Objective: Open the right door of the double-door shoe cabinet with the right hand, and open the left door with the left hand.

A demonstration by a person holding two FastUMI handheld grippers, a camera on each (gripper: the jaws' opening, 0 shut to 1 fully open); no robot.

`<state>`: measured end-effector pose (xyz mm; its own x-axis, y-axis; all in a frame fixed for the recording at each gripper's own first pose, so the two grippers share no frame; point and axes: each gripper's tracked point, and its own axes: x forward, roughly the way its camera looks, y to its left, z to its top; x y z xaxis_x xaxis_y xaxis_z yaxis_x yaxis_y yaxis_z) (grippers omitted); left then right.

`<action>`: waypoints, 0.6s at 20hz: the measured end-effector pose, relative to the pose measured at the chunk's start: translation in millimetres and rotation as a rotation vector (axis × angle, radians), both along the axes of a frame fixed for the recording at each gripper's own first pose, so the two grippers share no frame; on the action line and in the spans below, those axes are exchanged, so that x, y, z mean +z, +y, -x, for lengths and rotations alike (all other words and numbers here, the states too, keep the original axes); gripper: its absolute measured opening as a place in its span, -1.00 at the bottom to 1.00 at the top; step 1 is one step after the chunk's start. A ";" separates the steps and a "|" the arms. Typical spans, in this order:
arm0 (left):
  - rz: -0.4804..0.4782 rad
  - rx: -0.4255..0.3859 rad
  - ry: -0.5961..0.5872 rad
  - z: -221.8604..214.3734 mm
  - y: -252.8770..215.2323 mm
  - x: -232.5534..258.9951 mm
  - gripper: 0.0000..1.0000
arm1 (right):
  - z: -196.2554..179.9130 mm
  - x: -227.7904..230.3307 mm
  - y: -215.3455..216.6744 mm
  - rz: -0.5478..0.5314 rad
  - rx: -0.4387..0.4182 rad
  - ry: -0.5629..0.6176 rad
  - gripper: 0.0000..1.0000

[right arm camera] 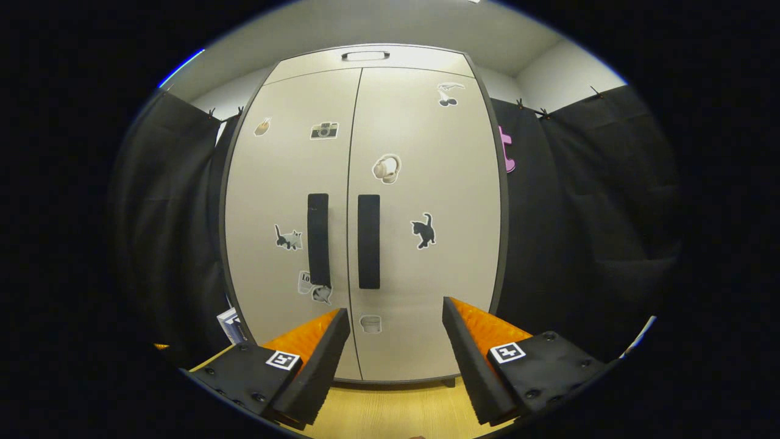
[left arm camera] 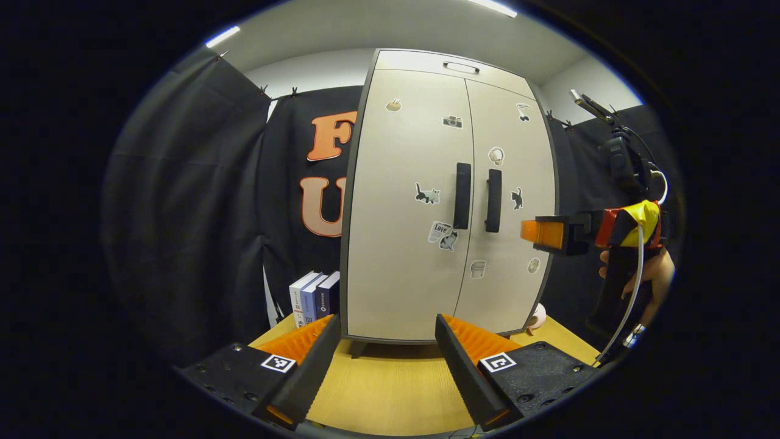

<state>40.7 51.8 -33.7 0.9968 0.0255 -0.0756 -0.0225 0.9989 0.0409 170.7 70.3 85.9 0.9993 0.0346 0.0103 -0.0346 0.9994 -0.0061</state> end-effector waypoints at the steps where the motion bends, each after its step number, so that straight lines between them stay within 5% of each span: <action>1: 0.004 0.007 0.002 -2.9 2.8 -0.2 0.89 | -7.8 1.8 2.8 0.000 0.005 0.005 0.95; 6: 0.002 0.032 0.006 -14.1 13.9 -3.9 0.89 | -50.3 14.7 19.7 0.005 0.021 0.006 0.83; 7: 0.001 0.036 0.007 -16.6 15.5 -4.0 0.89 | -57.4 16.6 23.9 0.011 0.028 0.004 0.95; 8: 0.000 0.038 0.009 -19.2 16.9 -4.9 0.89 | -65.3 17.5 27.7 0.009 0.031 0.006 0.83; 9: -0.001 0.043 0.010 -21.4 18.8 -5.3 0.89 | -72.6 17.3 29.2 0.004 0.028 0.011 0.96; 12: -0.006 0.052 0.010 -26.9 24.7 -4.4 0.89 | -96.1 12.5 30.5 -0.009 0.019 0.044 0.77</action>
<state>67.6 76.5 -38.1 0.9933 0.0781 -0.0857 -0.0742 0.9961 0.0476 266.8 100.8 98.4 0.9980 0.0537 -0.0333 -0.0536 0.9986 0.0047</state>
